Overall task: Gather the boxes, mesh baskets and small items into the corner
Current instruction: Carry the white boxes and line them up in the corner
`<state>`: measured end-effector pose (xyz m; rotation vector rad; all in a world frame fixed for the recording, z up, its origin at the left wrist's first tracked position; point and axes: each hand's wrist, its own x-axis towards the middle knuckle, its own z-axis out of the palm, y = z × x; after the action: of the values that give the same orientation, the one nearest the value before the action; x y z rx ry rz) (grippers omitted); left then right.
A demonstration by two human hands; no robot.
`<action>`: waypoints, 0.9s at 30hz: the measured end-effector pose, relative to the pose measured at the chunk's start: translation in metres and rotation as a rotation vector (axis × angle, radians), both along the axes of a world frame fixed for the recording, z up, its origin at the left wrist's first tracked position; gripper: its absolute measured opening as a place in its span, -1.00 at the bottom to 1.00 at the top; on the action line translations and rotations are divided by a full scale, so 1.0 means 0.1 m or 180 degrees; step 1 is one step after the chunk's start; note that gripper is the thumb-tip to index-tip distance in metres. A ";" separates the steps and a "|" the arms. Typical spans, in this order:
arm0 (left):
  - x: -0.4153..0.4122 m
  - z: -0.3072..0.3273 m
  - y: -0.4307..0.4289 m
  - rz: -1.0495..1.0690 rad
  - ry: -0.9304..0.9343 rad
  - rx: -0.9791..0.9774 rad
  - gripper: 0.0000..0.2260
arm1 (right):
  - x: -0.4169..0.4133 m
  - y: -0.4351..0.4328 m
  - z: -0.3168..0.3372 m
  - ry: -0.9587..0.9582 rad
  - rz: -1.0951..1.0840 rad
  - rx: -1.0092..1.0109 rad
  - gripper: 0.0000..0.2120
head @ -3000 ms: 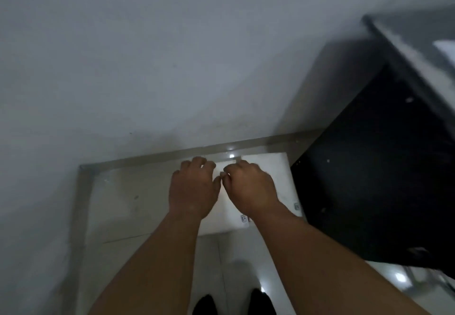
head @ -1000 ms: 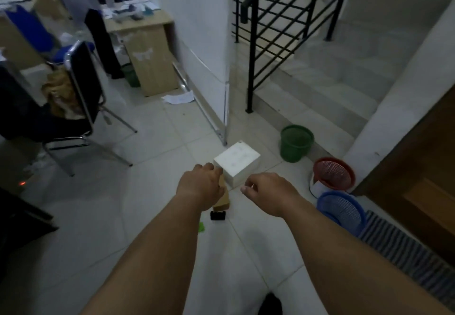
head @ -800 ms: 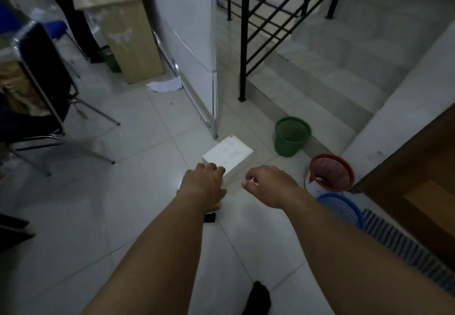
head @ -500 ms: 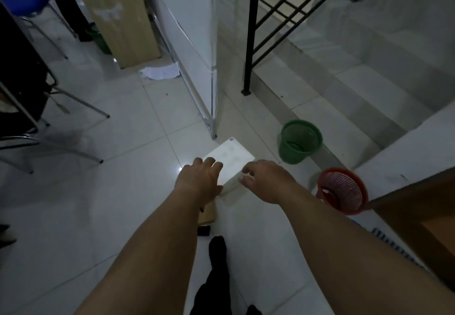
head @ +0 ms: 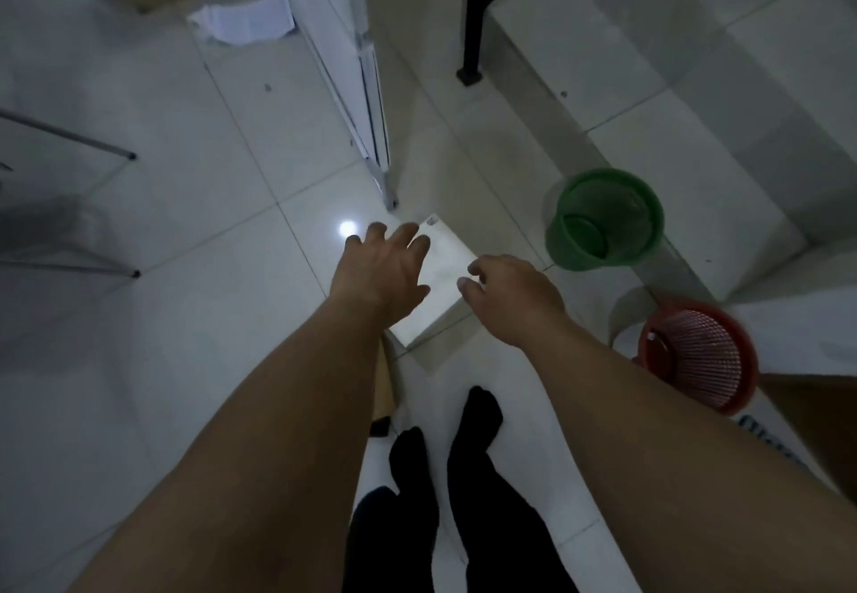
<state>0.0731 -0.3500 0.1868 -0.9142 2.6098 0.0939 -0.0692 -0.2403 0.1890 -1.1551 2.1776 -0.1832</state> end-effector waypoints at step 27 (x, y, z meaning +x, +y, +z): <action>-0.39 -4.38 -1.08 0.0770 -0.0289 0.1127 -0.24 | 0.23 -0.70 -4.28 -0.0896 -0.0176 0.0919 -0.36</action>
<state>0.0339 -0.4576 -0.2510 -1.0658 2.2869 0.5455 -0.0461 -0.3107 -0.2388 -0.8526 1.9136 -0.0484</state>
